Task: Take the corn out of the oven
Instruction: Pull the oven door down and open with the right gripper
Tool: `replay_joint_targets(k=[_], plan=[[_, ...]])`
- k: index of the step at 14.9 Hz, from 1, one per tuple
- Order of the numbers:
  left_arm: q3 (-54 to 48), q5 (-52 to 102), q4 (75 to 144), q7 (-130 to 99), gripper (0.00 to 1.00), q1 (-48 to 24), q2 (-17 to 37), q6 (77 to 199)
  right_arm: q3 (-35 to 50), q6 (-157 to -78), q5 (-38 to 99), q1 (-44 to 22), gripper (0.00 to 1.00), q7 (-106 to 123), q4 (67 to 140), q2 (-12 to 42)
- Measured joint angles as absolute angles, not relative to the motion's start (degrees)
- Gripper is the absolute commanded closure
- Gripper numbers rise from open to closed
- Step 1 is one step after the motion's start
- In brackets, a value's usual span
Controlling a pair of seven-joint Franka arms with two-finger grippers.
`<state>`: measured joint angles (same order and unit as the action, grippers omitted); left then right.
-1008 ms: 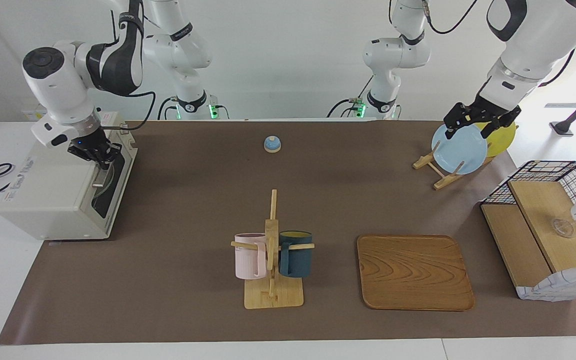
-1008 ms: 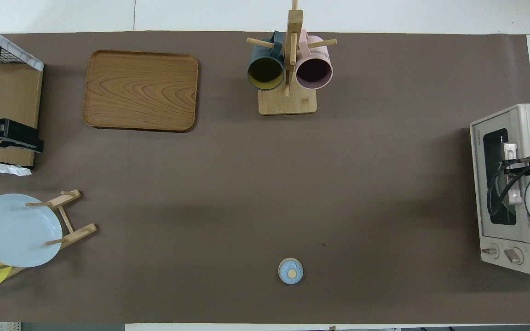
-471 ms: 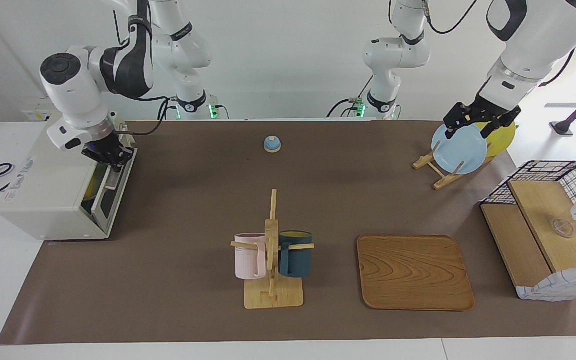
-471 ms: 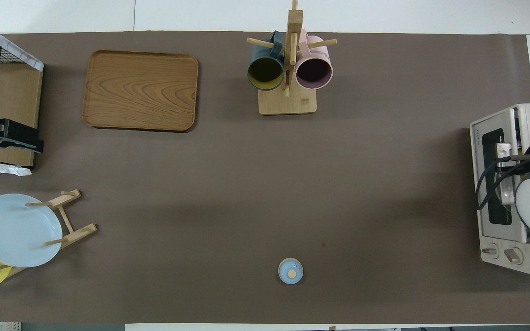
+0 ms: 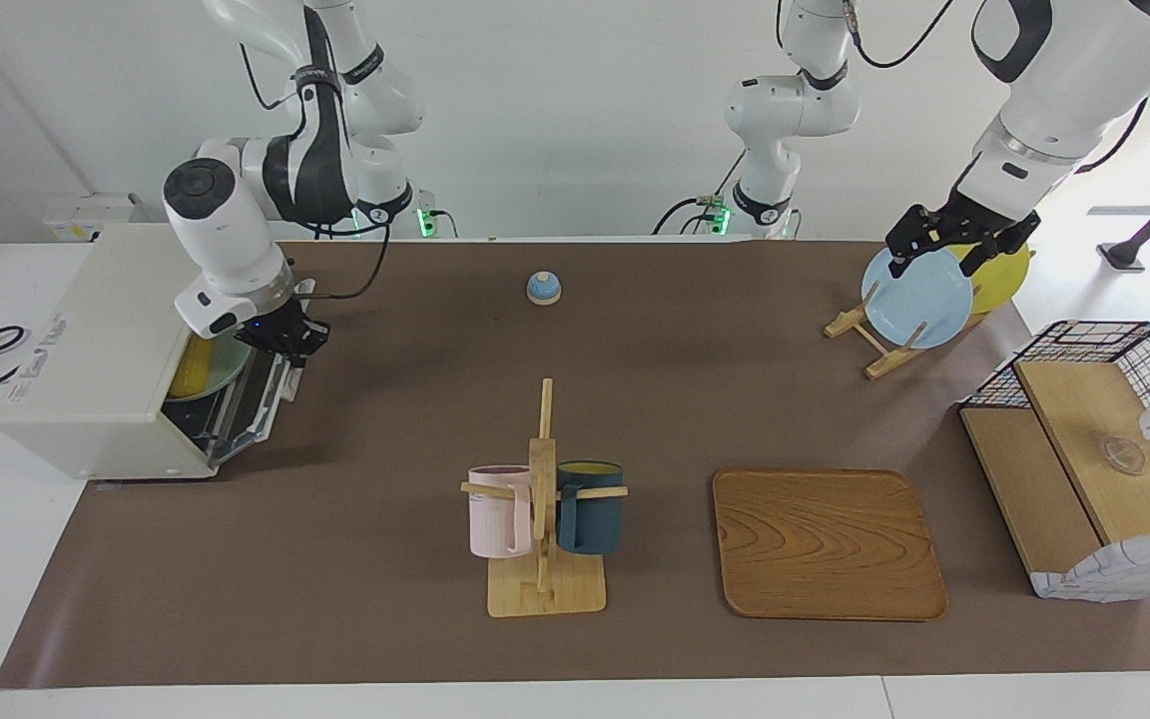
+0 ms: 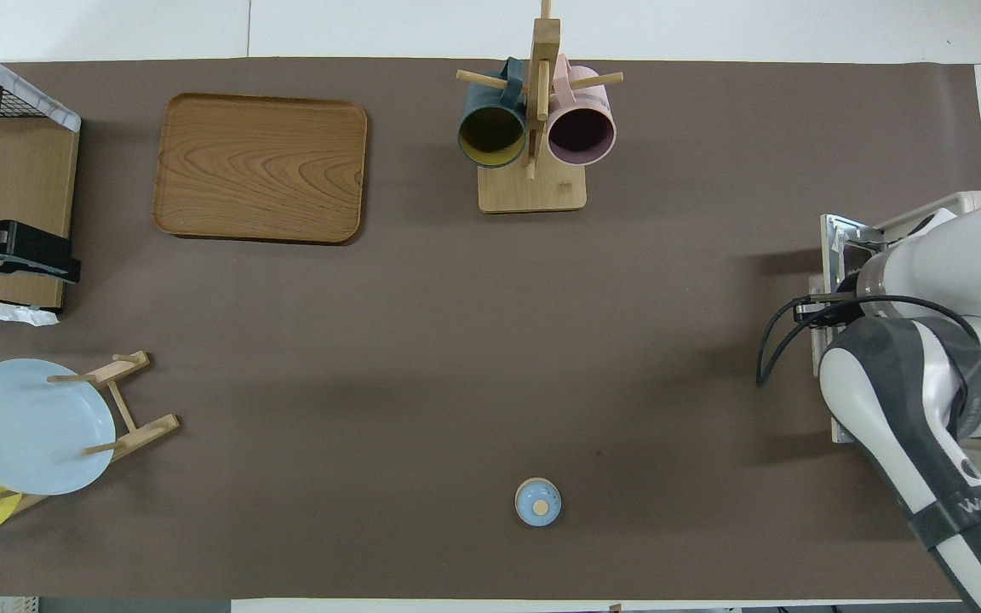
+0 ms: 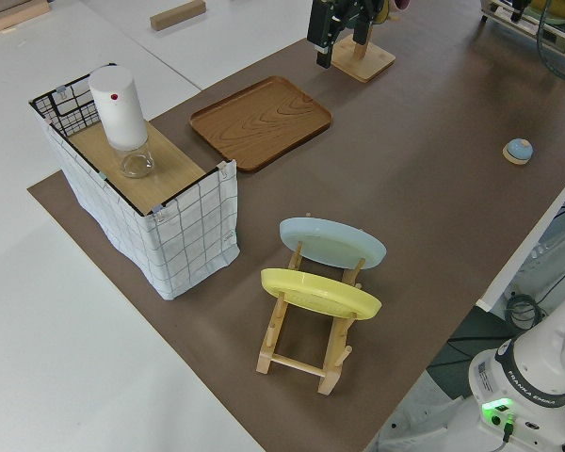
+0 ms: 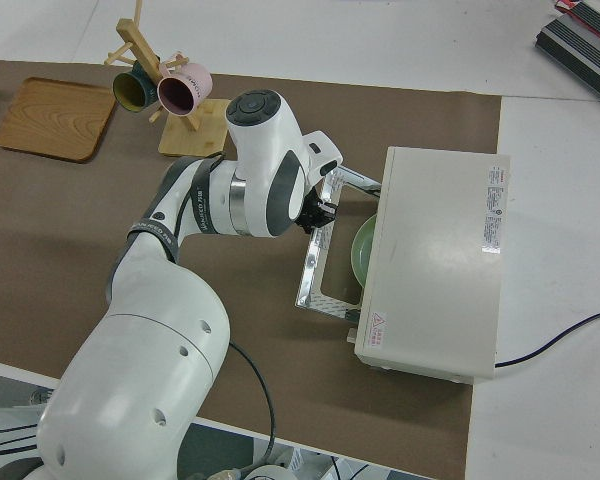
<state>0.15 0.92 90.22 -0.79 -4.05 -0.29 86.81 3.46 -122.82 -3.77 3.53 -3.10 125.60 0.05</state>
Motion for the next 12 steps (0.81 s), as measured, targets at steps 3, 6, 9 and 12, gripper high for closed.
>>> replay_joint_targets(k=[3, 6, 9, 12], plan=[[0.2, 0.9, 90.2, -0.8, 0.0, -4.0, -0.3, 86.8, 3.6, -129.0, -3.7, 2.3, 1.0, -4.2, 128.1, 3.0], [0.2, 0.9, 90.2, -0.8, 0.0, -4.0, -0.3, 86.8, 3.8, -132.6, -3.6, 2.2, 1.0, -5.0, 128.6, 7.2], [0.2, 0.9, 90.2, -0.8, 0.0, -4.0, -0.3, 86.8, 3.5, -134.3, -2.2, 2.3, 1.0, -5.5, 127.9, 9.0], [0.2, 0.9, 90.2, -0.8, 0.0, -4.0, -0.3, 86.8, 3.1, -134.4, 0.0, 2.3, 1.0, -6.6, 127.8, 9.0]])
